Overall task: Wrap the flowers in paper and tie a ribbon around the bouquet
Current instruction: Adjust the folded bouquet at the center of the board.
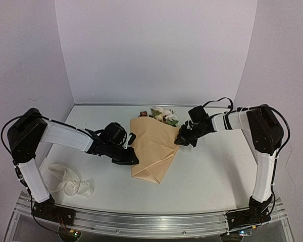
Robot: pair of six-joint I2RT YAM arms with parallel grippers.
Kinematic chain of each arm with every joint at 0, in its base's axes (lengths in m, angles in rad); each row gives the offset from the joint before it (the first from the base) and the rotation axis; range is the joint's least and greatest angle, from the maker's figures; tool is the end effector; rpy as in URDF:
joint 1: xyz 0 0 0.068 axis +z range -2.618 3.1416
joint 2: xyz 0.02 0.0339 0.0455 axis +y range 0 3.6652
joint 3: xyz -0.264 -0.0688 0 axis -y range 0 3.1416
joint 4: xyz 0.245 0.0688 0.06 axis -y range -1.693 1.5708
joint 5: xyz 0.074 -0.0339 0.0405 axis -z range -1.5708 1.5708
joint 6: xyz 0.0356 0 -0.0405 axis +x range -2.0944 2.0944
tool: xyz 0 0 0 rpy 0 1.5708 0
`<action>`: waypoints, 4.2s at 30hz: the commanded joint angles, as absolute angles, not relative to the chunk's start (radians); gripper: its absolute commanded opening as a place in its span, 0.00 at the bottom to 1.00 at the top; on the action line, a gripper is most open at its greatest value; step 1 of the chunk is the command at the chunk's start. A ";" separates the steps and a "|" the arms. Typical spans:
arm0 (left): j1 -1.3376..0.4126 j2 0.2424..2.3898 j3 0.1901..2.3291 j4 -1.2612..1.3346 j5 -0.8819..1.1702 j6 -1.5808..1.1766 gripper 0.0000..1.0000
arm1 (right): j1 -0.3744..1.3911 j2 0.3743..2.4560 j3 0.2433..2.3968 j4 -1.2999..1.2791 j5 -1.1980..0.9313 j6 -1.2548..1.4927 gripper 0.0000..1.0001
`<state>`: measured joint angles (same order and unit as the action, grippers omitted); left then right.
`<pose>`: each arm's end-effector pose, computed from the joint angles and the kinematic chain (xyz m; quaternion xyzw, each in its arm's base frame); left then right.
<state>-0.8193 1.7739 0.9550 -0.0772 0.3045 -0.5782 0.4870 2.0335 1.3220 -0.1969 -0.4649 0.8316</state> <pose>0.2324 -0.2644 0.1498 0.1620 0.9199 -0.3200 0.1584 0.3705 0.2142 0.1518 0.0840 0.9194 0.3660 0.1167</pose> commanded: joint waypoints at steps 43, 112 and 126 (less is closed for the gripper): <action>-0.782 1.807 1.112 -0.204 0.300 -0.490 0.14 | 0.591 1.798 1.157 -0.271 -0.409 0.830 0.56; -0.819 1.782 0.910 -0.102 0.436 -0.568 0.15 | 0.755 1.881 1.008 -0.047 -0.218 0.988 0.00; -0.939 1.813 1.002 -0.106 0.418 -0.617 0.13 | 0.680 1.855 1.053 -0.190 -0.339 0.833 0.00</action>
